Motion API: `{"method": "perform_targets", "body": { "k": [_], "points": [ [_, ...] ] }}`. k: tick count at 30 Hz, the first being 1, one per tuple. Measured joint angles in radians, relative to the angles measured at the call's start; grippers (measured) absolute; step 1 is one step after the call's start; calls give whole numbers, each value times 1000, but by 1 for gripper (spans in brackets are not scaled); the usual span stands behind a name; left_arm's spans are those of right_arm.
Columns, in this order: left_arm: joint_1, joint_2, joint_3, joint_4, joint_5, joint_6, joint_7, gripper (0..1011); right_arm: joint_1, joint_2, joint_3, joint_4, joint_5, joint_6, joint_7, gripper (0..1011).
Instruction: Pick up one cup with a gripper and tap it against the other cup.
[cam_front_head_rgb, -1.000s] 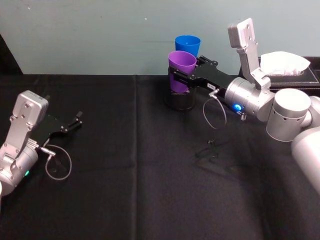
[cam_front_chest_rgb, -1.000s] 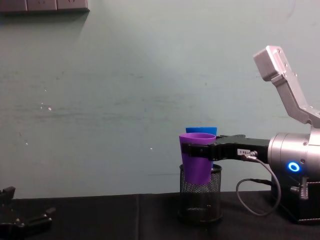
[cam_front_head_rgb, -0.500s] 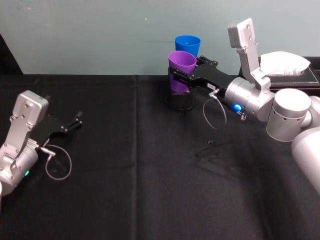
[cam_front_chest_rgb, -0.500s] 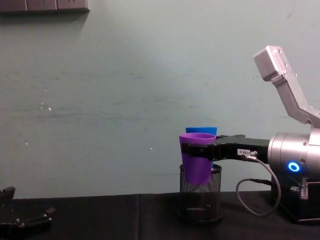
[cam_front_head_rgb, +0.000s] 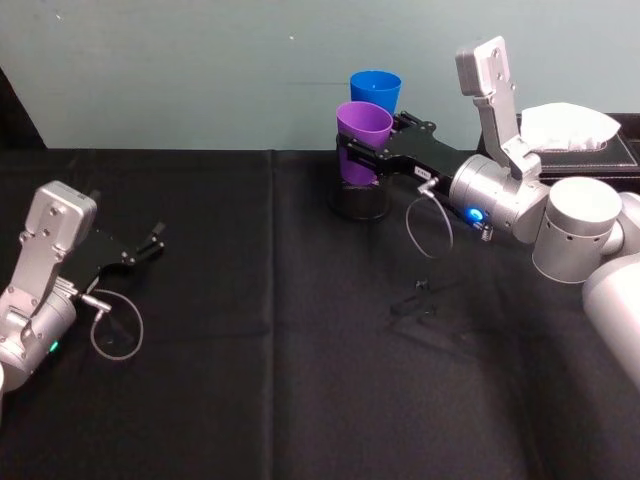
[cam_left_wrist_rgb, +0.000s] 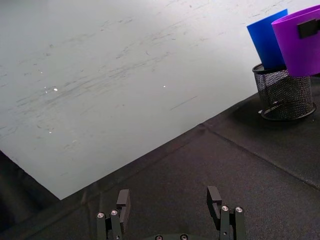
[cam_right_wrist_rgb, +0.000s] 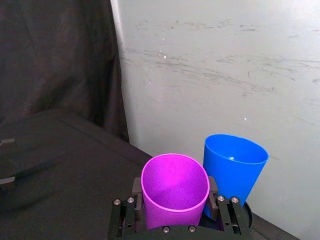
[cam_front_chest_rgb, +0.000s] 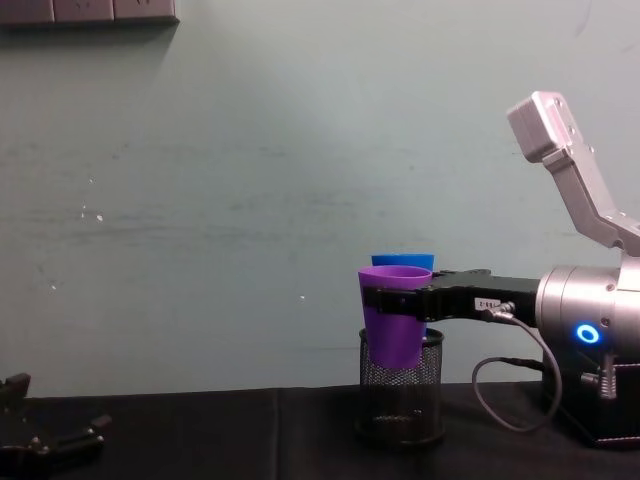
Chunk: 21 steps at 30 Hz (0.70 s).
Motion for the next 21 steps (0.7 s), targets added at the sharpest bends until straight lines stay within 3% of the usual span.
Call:
{"method": "perform_targets", "body": {
  "k": [21],
  "points": [
    [0,0,0,0,0,0,0,1005,0,0,0,0,0,0,0,735]
  ]
}}
